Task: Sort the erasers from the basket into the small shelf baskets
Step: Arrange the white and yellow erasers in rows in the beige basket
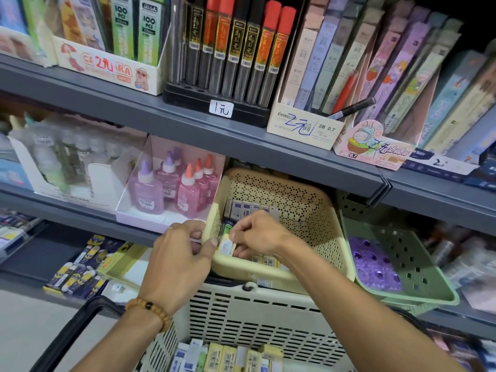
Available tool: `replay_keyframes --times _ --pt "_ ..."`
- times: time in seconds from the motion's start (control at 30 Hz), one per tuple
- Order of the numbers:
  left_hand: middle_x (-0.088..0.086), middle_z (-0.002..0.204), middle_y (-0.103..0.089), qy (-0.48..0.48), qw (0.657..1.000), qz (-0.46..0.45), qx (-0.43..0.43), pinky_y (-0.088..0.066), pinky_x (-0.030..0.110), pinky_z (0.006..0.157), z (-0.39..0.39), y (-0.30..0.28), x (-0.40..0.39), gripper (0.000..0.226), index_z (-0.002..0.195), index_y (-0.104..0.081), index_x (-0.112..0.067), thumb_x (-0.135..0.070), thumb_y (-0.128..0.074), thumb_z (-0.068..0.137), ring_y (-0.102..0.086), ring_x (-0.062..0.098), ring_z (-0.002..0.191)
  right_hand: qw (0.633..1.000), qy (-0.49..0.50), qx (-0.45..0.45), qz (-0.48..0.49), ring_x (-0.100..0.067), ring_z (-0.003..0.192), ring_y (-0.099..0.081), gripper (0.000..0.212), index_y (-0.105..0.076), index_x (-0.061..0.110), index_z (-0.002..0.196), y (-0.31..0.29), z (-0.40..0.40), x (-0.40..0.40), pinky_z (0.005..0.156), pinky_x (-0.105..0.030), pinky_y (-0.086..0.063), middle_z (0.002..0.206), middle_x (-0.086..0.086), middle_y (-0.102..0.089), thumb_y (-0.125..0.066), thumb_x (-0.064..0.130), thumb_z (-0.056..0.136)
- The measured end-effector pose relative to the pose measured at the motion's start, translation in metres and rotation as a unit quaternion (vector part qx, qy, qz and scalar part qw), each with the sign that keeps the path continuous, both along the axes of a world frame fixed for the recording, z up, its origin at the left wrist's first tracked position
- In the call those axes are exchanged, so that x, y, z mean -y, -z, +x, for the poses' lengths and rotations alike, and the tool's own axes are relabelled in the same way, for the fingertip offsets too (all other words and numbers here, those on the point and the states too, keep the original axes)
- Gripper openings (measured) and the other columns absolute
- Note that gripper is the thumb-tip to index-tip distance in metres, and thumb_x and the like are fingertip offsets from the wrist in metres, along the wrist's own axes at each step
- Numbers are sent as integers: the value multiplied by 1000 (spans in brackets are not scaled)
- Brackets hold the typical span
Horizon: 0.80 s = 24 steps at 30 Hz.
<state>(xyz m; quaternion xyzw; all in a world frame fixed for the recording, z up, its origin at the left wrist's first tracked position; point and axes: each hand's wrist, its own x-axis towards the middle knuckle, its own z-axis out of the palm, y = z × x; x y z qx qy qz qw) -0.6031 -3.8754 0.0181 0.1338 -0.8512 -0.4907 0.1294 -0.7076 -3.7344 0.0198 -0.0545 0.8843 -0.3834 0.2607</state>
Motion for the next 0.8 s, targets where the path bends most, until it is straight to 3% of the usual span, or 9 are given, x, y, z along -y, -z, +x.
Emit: replay_keyframes --times 0.1,0.2,0.3,0.4,0.5,0.6,0.7,0.8 --pt "-9 92 -65 10 1000 3 -12 -44 20 69 2 2 1 20 91 -56 -37 -22 -68 86 -60 -6 75 999 -30 -23 25 -8 62 -70 28 -69 24 70 4 3 7 66 -28 -59 64 6 -69 -61 15 95" --pt "-8 97 -64 25 999 5 -20 -45 20 72 3 6 4 17 97 -58 -35 -23 -67 87 -61 -3 77 997 -46 -44 41 -4 56 -62 25 -72 20 81 -5 11 6 56 -22 -50 60 11 -64 -53 18 98" --pt "-12 96 -63 38 999 -1 -24 -44 18 72 9 11 5 18 106 -62 -30 -24 -63 90 -60 -5 78 994 -9 -113 -8 -2 60 -54 24 -73 13 97 -22 23 -2 69 -26 -53 73 18 -64 -49 16 100" --pt "-12 92 -65 30 998 26 -39 -44 14 70 29 18 1 16 102 -62 -33 -21 -60 92 -59 -5 79 979 50 -175 -89 -8 81 -61 20 -73 17 98 -39 52 -17 81 -31 -55 93 15 -65 -54 19 99" --pt "-10 99 -64 29 997 58 -28 -48 14 76 58 32 -13 16 108 -62 -27 -22 -55 95 -59 -4 86 958 91 -239 -130 2 75 -58 17 -72 22 89 -44 90 -38 82 -29 -55 81 17 -65 -57 22 97" --pt "-18 101 -60 87 996 13 2 -47 6 75 89 51 -32 16 107 -59 -31 -24 -56 94 -55 -13 89 924 151 -304 -174 1 74 -61 16 -69 30 85 -34 130 -66 73 -27 -55 76 17 -68 -58 27 95" --pt "-13 113 -56 152 982 -56 102 -49 22 92 104 79 -49 31 120 -52 -29 -27 -62 91 -55 -3 99 934 184 -255 -169 -5 71 -63 20 -68 29 76 7 159 -94 69 -29 -54 71 16 -68 -58 28 93" --pt "-5 127 -46 197 954 -107 199 -43 32 102 101 105 -53 47 126 -40 -30 -36 -65 86 -49 13 118 975 174 -110 -87 -7 66 -61 26 -69 19 72 57 165 -110 74 -38 -53 62 13 -64 -59 22 95"
